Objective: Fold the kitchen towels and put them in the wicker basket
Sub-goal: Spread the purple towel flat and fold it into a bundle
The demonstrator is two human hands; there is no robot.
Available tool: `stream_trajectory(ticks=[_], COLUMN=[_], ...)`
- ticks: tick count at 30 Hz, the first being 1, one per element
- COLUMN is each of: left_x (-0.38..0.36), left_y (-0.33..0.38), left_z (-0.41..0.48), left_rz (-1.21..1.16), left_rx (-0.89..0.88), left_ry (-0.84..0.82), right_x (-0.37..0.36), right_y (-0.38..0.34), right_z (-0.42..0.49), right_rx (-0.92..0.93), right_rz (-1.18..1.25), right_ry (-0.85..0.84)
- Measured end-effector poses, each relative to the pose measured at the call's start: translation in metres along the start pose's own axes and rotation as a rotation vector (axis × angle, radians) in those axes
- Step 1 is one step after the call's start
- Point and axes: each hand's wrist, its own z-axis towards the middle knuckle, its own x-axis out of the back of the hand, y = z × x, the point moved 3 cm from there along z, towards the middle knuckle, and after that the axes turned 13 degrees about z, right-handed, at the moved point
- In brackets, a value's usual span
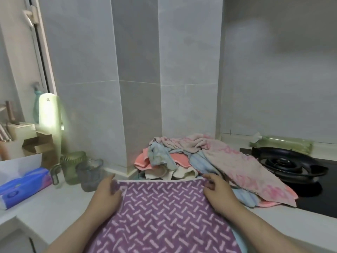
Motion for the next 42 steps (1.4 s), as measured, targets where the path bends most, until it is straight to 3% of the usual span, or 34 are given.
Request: stream_trajectory(ticks=[4, 10, 17, 21, 27, 31, 42], left_x=[0.012, 0.022, 0.019, 0.014, -0.01, -0.004, 0.006], left_y=[0.003, -0.005, -0.018, -0.038, -0.06, -0.055, -0.059], left_z=[-0.032, -0.107, -0.18, -0.203, -0.203, -0.205, -0.202], left_rz=[-0.045, -0.192, -0.112, -0.206, -0.745, -0.855, -0.671], left_rx=[-0.075, -0.072, -0.089, 0.111, 0.437, 0.453, 0.401], left_ry=[-0.054, -0.024, 0.035, 0.156, -0.066, -0.061, 0.044], right_x=[0.006, 0.025, 0.039, 0.044, 0.037, 0.03, 0.037], right_y=[-0.006, -0.008, -0.002, 0.003, 0.015, 0.018, 0.004], right_z=[-0.038, -0.117, -0.197, -0.216, -0.216, -0.216, -0.214], right_rx=[0.088, 0.091, 0.127, 0.106, -0.018, -0.028, -0.022], right_rz=[-0.153, -0.071, -0.019, -0.007, 0.037, 0.063, 0.067], right_ry=[-0.103, -0.081, -0.123, -0.132, -0.09, -0.008, 0.083])
